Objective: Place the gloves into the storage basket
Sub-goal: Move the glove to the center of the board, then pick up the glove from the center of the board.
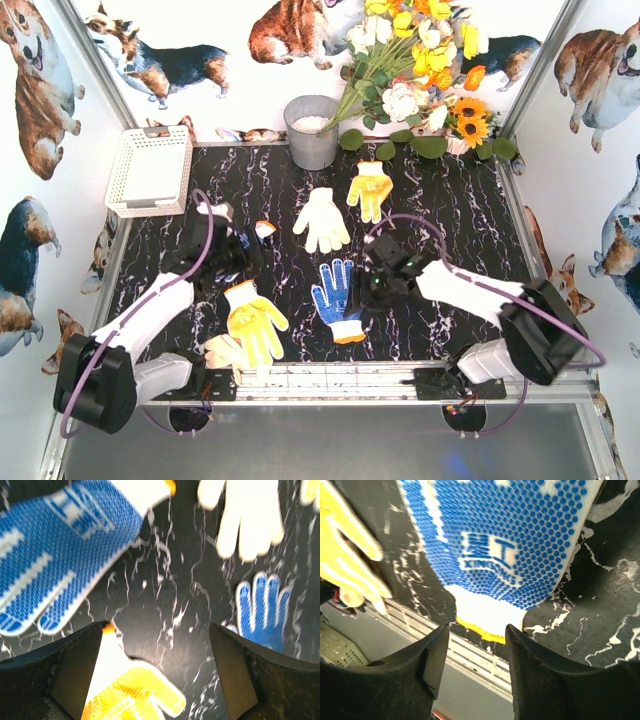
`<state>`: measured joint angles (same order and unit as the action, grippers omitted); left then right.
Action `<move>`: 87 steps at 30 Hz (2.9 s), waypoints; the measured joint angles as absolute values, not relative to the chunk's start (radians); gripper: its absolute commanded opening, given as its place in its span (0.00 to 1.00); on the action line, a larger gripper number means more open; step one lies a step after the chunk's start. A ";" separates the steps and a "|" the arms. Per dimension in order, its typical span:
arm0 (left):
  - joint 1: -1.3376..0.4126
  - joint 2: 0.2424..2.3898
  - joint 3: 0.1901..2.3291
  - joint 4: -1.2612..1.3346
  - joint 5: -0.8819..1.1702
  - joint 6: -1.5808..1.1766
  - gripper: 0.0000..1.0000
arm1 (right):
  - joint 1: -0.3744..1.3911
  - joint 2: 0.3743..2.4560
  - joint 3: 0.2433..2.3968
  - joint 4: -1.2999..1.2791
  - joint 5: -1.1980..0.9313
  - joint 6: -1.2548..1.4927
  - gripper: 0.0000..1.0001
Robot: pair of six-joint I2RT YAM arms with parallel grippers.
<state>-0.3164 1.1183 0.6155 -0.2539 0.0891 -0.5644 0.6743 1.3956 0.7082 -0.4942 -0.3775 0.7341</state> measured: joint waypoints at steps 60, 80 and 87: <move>-0.168 1.435 0.455 0.472 -0.390 -1.171 0.00 | 0.508 1.045 0.730 -0.576 -0.173 0.693 0.71; -0.148 1.272 0.860 -0.054 0.421 -0.554 0.00 | 0.508 1.152 0.763 -0.421 -0.389 0.675 0.90; -0.343 1.365 0.982 -0.092 0.648 -0.518 0.00 | 0.572 1.151 0.859 -0.355 -0.447 0.509 0.93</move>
<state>-0.3428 1.3655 0.9825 -0.0917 0.6476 -0.5182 0.5716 1.1515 0.8585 -0.3546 -0.4469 0.5095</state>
